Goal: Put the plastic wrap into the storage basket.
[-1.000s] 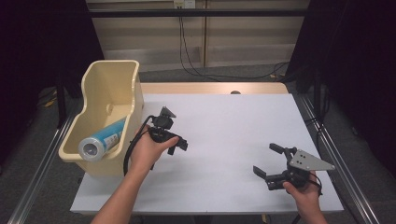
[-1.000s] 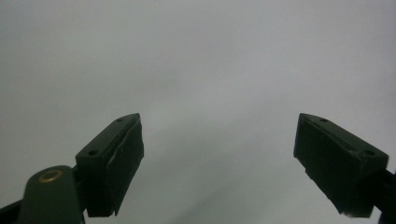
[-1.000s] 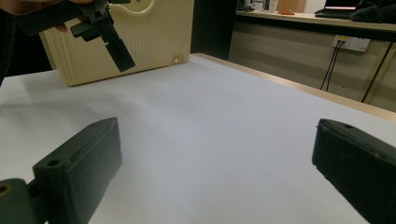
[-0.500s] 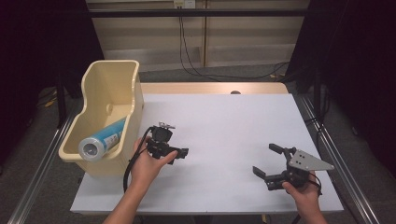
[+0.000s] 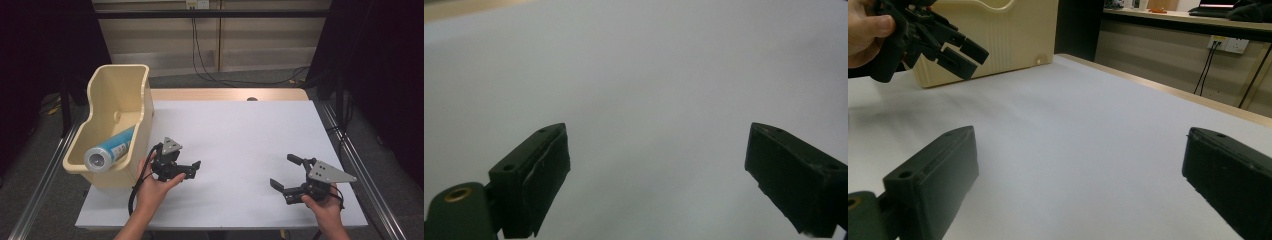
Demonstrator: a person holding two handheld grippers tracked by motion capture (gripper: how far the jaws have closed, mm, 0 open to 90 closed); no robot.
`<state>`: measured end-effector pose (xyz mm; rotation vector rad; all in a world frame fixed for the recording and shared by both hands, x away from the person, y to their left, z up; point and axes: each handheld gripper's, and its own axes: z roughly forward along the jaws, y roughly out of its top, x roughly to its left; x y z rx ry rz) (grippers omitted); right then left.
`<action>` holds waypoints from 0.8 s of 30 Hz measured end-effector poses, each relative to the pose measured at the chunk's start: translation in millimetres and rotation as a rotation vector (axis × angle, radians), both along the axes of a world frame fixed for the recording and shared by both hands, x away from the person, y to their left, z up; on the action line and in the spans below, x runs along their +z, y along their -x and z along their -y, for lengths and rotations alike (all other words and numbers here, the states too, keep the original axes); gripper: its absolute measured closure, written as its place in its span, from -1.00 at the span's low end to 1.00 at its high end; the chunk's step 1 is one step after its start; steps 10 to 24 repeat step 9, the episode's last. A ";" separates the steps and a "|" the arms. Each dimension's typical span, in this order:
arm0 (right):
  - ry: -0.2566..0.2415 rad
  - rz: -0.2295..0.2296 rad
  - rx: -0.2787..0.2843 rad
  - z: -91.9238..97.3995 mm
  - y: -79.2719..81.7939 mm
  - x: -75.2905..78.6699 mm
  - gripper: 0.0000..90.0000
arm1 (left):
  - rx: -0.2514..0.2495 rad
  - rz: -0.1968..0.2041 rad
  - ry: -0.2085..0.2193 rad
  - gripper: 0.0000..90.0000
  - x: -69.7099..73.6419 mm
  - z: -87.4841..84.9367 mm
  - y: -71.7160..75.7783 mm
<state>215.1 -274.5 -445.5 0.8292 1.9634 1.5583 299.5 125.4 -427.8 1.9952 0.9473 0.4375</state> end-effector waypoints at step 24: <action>0.005 -0.004 -0.001 -0.9 -0.2 -0.5 -0.97 | -0.010 0.053 0.025 -0.80 -1.1 -3.1 5.0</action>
